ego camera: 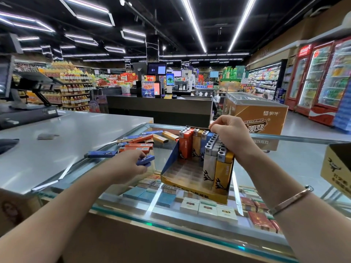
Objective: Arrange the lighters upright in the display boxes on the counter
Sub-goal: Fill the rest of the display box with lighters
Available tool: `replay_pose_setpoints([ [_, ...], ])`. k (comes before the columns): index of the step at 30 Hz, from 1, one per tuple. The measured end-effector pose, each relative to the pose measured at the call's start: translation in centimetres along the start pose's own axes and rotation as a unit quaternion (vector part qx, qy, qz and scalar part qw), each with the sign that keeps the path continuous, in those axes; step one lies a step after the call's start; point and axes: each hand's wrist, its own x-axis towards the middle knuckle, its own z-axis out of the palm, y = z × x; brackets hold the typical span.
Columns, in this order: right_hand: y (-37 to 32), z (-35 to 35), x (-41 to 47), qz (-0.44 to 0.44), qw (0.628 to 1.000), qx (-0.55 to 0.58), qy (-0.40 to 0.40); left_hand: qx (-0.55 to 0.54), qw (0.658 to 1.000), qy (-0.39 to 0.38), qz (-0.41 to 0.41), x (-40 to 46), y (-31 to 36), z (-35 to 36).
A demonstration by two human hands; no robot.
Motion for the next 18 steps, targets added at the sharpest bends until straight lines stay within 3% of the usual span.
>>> replay_pose_setpoints([
  [4, 0.0, 0.0, 0.0, -0.002, 1.0, -0.003, 0.0, 0.074, 0.997, 0.024, 0.012, 0.0, 0.4, 0.5],
  [11, 0.0, 0.0, 0.0, -0.002, 1.0, -0.012, -0.005, -0.024, 0.971, 0.208, 0.111, 1.4, -1.1, 0.6],
  [18, 0.0, -0.1, 0.0, -0.006, 1.0, -0.022, -0.006, 0.038, 0.978, 0.183, 0.09, 3.4, -2.0, 0.6],
])
